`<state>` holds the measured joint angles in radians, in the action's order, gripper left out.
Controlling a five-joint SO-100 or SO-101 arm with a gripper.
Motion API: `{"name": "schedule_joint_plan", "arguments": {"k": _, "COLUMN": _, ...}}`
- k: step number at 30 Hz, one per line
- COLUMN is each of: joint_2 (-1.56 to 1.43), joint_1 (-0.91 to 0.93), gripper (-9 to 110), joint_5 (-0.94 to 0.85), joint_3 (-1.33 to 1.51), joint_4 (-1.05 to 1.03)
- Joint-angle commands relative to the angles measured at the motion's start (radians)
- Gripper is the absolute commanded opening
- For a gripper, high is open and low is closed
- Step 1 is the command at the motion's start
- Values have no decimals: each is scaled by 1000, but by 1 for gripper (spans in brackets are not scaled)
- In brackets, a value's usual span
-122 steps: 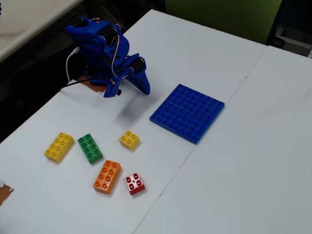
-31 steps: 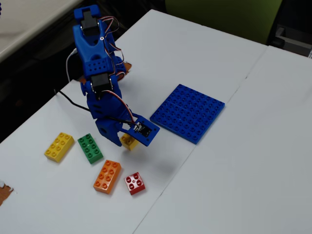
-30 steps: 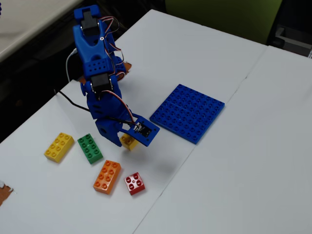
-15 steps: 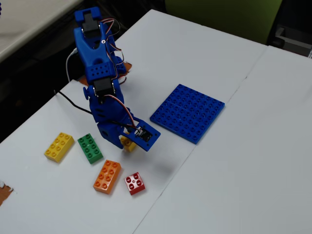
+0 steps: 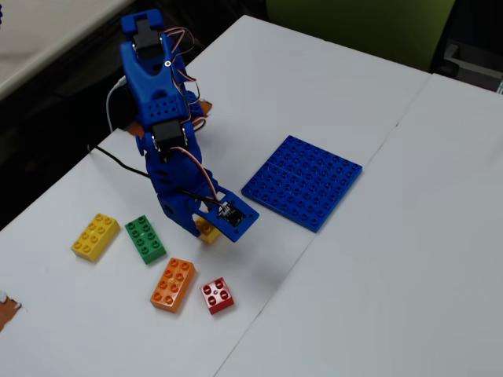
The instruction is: Pick up the 2x2 yellow block and go up the 8x8 blue block.
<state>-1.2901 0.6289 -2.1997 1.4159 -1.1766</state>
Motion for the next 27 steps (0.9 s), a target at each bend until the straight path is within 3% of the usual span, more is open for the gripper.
{"name": "schedule_joint_plan", "arguments": {"k": 1, "joint_2": -202, "joint_1": -41, "gripper": 0, "joint_5": 43, "joint_3": -9, "joint_4": -121}}
{"name": "schedule_joint_plan", "arguments": {"k": 15, "joint_2": -663, "joint_1": -193, "gripper": 0, "joint_5": 155, "joint_3": -107, "joint_4": -571}}
{"name": "schedule_joint_plan", "arguments": {"k": 21, "joint_2": -779, "joint_1": -388, "gripper": 0, "joint_5": 417, "joint_3": -224, "joint_4": -572}}
{"name": "schedule_joint_plan", "arguments": {"k": 27, "joint_2": -629, "joint_1": -565, "gripper": 0, "joint_5": 635, "joint_3": -618, "joint_4": -569}}
